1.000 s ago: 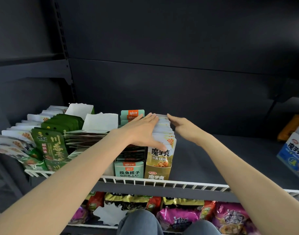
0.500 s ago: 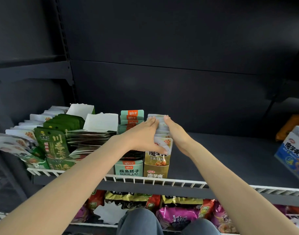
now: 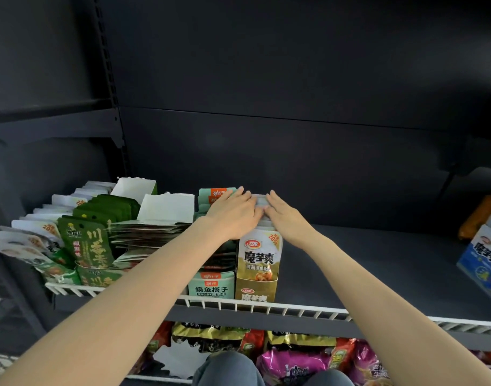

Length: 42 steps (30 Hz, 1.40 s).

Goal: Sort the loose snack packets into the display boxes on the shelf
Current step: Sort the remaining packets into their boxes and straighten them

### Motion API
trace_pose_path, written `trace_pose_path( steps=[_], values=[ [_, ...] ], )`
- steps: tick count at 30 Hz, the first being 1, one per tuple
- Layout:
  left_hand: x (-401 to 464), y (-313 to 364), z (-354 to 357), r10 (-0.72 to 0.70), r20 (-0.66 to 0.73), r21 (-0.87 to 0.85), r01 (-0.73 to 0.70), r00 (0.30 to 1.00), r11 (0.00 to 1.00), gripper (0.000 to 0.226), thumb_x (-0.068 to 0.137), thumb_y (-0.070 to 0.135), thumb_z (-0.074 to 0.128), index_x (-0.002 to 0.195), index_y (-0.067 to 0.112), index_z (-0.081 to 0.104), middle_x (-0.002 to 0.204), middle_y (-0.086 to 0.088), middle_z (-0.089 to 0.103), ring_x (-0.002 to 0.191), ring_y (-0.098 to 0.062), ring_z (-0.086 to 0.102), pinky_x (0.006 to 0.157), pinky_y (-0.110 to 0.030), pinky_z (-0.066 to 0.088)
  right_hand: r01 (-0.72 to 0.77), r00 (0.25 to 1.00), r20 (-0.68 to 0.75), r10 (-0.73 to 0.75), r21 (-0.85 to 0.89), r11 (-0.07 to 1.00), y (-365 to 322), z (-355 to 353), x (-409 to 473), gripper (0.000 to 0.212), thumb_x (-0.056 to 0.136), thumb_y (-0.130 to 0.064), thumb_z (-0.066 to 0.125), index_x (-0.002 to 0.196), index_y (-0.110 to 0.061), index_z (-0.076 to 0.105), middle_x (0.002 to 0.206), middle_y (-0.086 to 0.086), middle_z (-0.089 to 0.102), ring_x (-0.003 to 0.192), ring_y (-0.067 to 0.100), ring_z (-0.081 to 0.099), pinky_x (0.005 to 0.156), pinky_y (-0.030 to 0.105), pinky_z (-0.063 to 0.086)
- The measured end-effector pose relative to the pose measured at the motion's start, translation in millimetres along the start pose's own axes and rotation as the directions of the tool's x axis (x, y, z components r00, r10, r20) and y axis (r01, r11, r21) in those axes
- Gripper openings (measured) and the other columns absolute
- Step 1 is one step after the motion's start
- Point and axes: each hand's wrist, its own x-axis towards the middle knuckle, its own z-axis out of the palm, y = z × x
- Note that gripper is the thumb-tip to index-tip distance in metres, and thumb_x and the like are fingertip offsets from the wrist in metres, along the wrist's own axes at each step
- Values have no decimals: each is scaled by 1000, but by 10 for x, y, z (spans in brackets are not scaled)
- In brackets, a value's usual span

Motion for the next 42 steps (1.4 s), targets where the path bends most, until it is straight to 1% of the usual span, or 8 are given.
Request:
trace_pose_path(
  steps=[4, 10, 15, 24, 30, 34, 38, 42],
  values=[
    [38, -7, 37, -25, -35, 27, 26, 999, 999, 50, 103, 32, 18, 147, 10, 26, 155, -7, 24, 143, -18, 20, 116, -35, 13, 44, 999, 8, -43, -148, 988, -8, -30, 46, 48, 103, -18, 29, 148, -2, 20, 157, 8, 15, 145, 16, 15, 107, 16, 9],
    [-161, -32, -114, -91, -136, -257, 54, 986, 965, 41, 102, 29, 32, 136, 11, 45, 142, -5, 44, 134, -17, 36, 107, -31, 30, 80, 997, 9, -80, -182, 980, -143, -171, 31, 49, 98, -15, 41, 145, -7, 30, 153, 10, 27, 140, 21, 27, 110, 24, 20],
    [-446, -403, -316, -177, -226, -219, 127, 958, 967, 35, 100, 22, 39, 133, 14, 49, 139, -1, 46, 128, -18, 40, 105, -35, 35, 175, 984, -17, -178, -100, 979, -381, -128, -24, 47, 97, -18, 45, 143, -14, 37, 149, 7, 35, 136, 21, 33, 107, 28, 28],
    [-475, -926, -322, -167, -64, -269, 144, 984, 952, 35, 89, 33, 61, 121, 20, 57, 120, 0, 56, 109, -15, 52, 91, -36, 45, 171, 978, 159, -136, -233, 957, -663, 34, 285, 77, 88, -31, 63, 149, -14, 19, 149, 11, 32, 135, 26, 34, 107, 32, 30],
    [-370, -1036, -256, -84, -79, -307, 56, 993, 950, 21, 82, 24, 71, 102, 22, 68, 96, 9, 52, 90, -11, 55, 83, -32, 49, 266, 960, 205, -191, -452, 852, -729, 134, 380, 32, 93, -24, 54, 123, -12, 58, 112, 5, 55, 107, 23, 55, 86, 29, 44],
    [-320, -1082, -220, -25, -83, -231, 5, 996, 973, 21, 80, 28, 72, 100, 24, 68, 98, 8, 47, 94, -12, 52, 82, -32, 46, 336, 937, 281, -206, -571, 749, -764, 134, 408, 27, 91, -25, 53, 116, -15, 57, 105, 4, 57, 94, 21, 57, 75, 38, 51],
    [-296, -1081, -234, 28, -86, -183, -43, 996, 982, 16, 80, 31, 72, 93, 24, 69, 95, 10, 41, 94, -12, 50, 81, -32, 46, 352, 927, 320, -196, -562, 748, -783, 105, 425, 26, 87, -29, 56, 109, -16, 58, 93, 0, 62, 79, 16, 59, 62, 31, 48],
    [-294, -1044, -242, 66, -106, -149, -82, 992, 985, 15, 78, 33, 73, 88, 24, 66, 93, 9, 44, 90, -13, 52, 79, -32, 46, 363, 921, 337, -196, -558, 746, -741, 101, 435, 29, 89, -27, 58, 116, -17, 56, 103, 1, 63, 91, 19, 60, 75, 37, 52]
  ],
)
